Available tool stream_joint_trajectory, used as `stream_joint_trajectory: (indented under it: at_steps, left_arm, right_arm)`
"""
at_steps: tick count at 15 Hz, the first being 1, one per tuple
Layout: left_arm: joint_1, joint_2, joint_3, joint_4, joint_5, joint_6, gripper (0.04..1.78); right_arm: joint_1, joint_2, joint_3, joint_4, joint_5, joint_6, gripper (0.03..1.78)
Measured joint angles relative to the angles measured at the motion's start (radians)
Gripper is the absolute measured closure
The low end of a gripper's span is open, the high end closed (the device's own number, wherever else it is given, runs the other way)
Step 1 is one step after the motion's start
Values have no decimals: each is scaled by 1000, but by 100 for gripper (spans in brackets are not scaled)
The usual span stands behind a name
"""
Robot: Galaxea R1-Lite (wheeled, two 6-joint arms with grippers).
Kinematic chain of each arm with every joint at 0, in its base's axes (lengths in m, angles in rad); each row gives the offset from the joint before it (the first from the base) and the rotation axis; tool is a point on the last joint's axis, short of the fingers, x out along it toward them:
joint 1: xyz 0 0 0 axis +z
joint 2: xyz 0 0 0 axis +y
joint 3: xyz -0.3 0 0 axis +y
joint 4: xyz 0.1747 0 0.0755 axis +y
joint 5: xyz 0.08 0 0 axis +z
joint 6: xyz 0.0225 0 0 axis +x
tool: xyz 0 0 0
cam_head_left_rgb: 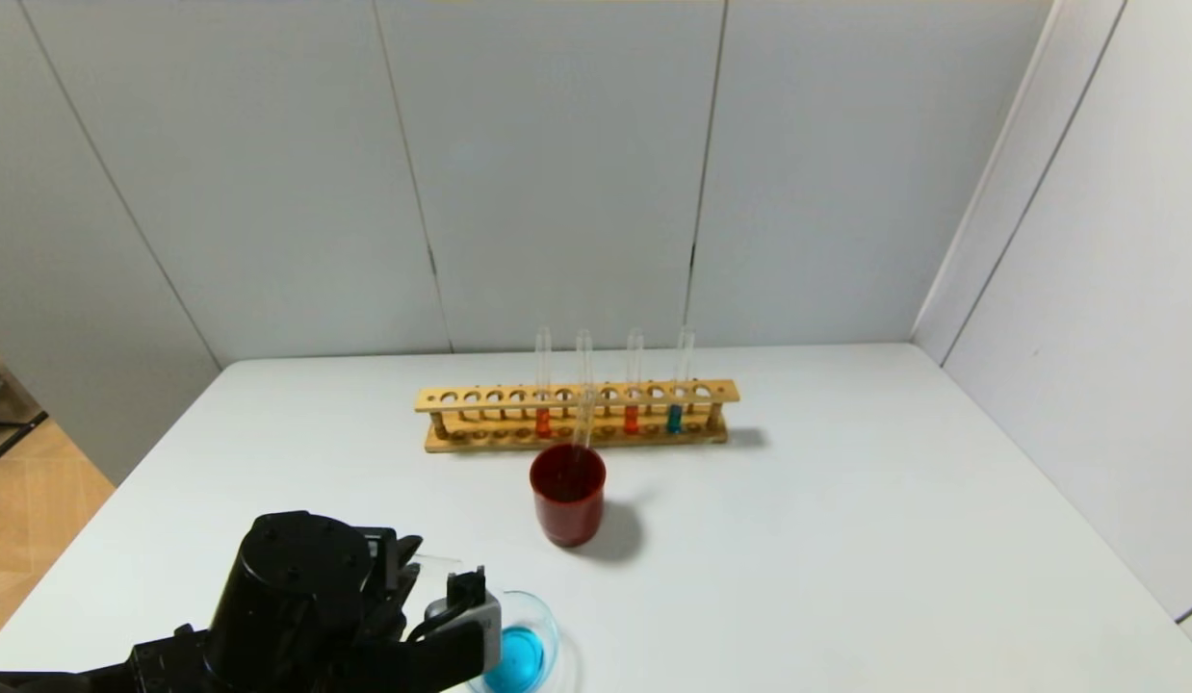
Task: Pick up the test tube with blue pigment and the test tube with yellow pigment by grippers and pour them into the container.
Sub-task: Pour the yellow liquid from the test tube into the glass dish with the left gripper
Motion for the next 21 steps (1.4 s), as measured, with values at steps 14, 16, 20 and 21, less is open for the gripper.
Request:
stream_joint_trajectory:
  at_steps: [14, 16, 20, 21]
  left_arm:
    - [-93, 42, 28, 0, 63, -5, 149]
    - [-97, 62, 16, -4, 72, -5, 149]
    - [-112, 86, 4, 1, 86, -1, 149]
    - [-117, 88, 2, 3, 94, 2, 149]
  right_arm:
    - [0, 0, 0, 0, 0, 0, 6]
    - [0, 0, 0, 0, 0, 0, 6]
    - [0, 0, 0, 0, 0, 0, 6]
    - [0, 0, 0, 0, 0, 0, 6]
